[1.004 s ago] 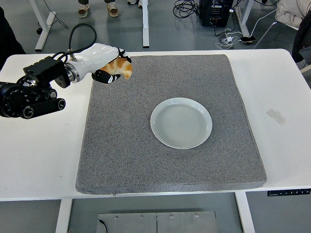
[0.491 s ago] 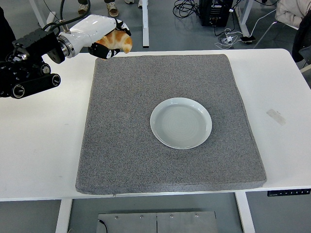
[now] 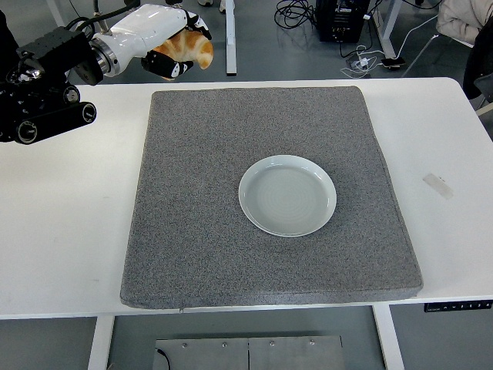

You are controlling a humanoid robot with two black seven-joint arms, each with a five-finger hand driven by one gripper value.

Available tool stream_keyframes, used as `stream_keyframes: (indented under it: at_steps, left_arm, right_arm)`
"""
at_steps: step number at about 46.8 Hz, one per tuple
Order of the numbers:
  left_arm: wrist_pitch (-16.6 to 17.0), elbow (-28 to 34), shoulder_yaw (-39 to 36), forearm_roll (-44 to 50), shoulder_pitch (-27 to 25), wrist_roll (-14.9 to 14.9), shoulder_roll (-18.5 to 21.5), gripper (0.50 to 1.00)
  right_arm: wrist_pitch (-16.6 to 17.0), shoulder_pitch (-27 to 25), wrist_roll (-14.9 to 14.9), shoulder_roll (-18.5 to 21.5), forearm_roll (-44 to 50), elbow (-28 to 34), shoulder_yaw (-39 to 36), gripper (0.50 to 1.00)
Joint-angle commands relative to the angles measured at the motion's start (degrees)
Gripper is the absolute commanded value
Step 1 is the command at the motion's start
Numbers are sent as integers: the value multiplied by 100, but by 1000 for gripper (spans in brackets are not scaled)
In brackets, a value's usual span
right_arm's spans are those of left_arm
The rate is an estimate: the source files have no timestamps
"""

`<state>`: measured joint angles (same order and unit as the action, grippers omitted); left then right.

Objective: Place the bread on the plate

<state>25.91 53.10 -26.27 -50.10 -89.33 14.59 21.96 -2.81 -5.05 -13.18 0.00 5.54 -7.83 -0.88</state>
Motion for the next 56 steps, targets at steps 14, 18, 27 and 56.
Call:
stream_keyframes:
  at_steps: [14,18,27,56]
  left_arm:
    - [-7,8,-1,0,-23,0,-25,500]
    - [-16,8,42,0,-23,-8,-60,500]
    - [-121,25,165,9,-102,-8,-218,500]
    - [-279,25,473,18,-287,-44,-921,500]
  right_arm:
    - [0,-4,0,0,0,1,0,1000]
    - [0,-4,0,0,0,1,0,1000]
    - [0,-4,0,0,0,1,0,1000]
    - [0,-4,0,0,0,-8,0,1000]
